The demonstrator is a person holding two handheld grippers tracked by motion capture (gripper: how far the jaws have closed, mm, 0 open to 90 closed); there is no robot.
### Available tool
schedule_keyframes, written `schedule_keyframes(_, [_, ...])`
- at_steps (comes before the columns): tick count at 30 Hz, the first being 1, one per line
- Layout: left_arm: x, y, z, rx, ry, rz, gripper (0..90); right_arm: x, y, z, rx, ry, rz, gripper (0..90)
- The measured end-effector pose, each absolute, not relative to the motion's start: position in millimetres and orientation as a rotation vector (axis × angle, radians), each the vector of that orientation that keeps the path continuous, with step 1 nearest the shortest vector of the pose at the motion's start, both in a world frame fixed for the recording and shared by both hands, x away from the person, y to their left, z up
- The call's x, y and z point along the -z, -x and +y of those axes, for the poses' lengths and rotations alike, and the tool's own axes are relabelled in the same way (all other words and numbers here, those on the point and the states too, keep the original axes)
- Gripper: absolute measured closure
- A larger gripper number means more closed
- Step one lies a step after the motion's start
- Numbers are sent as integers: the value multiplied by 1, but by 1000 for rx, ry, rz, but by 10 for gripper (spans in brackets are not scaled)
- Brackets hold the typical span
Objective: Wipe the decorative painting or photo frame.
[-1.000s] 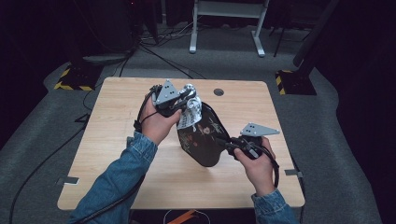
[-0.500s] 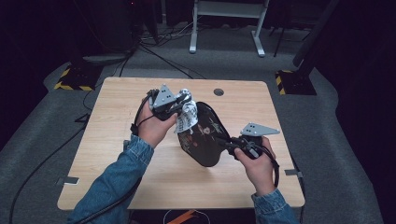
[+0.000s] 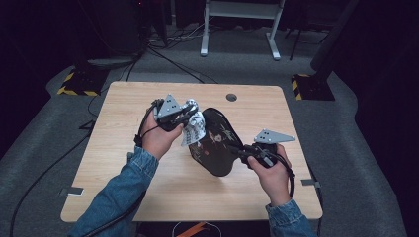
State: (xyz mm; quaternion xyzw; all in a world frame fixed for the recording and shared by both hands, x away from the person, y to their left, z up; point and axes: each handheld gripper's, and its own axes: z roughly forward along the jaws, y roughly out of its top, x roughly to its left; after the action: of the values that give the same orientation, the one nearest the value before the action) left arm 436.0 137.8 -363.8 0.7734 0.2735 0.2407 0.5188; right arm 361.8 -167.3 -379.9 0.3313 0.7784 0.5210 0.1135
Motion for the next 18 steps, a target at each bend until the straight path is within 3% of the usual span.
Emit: schedule_keyframes(18, [379,-436,149,-554,-1853,697,801,380,-363,-168,-1532,-968,2288,808])
